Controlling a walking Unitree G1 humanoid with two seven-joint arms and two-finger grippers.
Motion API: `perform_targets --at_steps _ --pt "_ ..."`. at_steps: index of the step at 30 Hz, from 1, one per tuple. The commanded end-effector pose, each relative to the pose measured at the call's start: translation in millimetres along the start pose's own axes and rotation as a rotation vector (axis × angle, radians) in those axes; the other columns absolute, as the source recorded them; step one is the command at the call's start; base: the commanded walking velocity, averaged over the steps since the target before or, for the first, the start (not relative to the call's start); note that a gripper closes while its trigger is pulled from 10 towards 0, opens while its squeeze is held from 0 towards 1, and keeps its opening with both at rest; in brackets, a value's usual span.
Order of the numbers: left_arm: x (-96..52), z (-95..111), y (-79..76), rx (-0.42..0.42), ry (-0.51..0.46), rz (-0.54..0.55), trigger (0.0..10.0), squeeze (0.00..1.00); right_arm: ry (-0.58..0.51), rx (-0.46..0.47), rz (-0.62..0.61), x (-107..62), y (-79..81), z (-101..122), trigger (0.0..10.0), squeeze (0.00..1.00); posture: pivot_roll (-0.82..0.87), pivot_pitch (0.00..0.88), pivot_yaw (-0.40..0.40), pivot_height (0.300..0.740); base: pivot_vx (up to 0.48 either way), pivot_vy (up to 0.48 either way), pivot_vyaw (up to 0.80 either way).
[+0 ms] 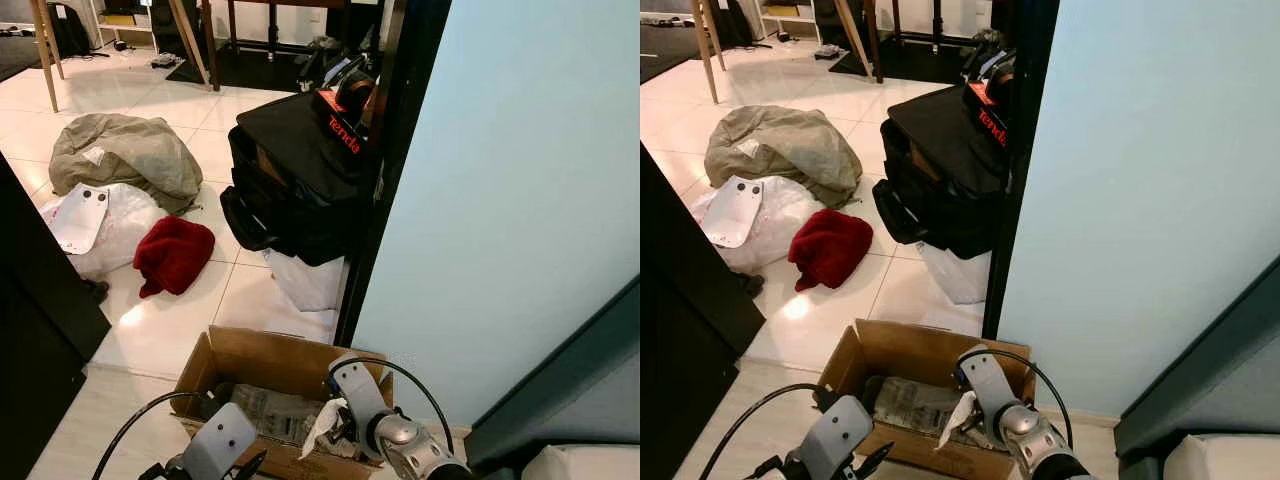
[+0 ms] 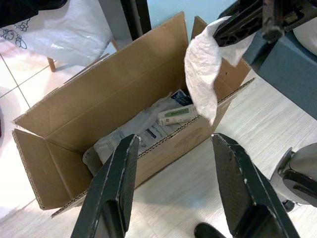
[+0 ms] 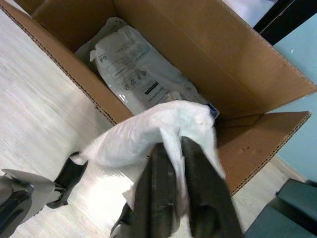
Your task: Clean up the room
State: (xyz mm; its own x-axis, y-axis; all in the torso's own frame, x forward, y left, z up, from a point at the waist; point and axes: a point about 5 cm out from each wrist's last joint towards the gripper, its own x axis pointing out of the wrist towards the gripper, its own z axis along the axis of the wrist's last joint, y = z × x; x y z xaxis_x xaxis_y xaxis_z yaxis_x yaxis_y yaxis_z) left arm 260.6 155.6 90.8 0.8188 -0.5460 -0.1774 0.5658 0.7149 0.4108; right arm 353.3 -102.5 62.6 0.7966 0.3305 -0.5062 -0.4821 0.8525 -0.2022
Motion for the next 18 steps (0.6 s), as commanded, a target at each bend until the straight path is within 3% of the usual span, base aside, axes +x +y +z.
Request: perform_targets --at_steps 1,5,6,18 --pt "-2.8 -5.0 -5.3 -0.001 0.024 -0.024 10.0 0.0 0.031 0.019 0.0 -0.4 1.3 -8.3 10.0 1.0 0.0 0.374 -0.052 0.74 0.0 0.0 0.0" --pt "-2.6 -5.0 -6.1 -0.001 0.023 -0.023 10.0 0.0 0.033 0.008 -0.006 -0.2 1.5 -8.1 10.0 0.97 0.0 0.372 -0.051 0.74 0.0 0.0 0.0" --pt "-3.3 -5.8 -7.1 0.001 0.025 -0.025 10.0 0.0 0.036 0.002 -0.011 -0.2 1.6 -8.7 10.0 0.0 -0.01 0.373 -0.051 0.74 0.0 0.0 0.0" --pt "-3.5 -6.1 -5.9 0.005 0.028 -0.022 10.0 0.0 0.036 -0.005 -0.017 -0.5 -0.1 -8.6 10.0 0.0 -0.01 0.369 -0.051 0.74 0.0 0.0 0.0"
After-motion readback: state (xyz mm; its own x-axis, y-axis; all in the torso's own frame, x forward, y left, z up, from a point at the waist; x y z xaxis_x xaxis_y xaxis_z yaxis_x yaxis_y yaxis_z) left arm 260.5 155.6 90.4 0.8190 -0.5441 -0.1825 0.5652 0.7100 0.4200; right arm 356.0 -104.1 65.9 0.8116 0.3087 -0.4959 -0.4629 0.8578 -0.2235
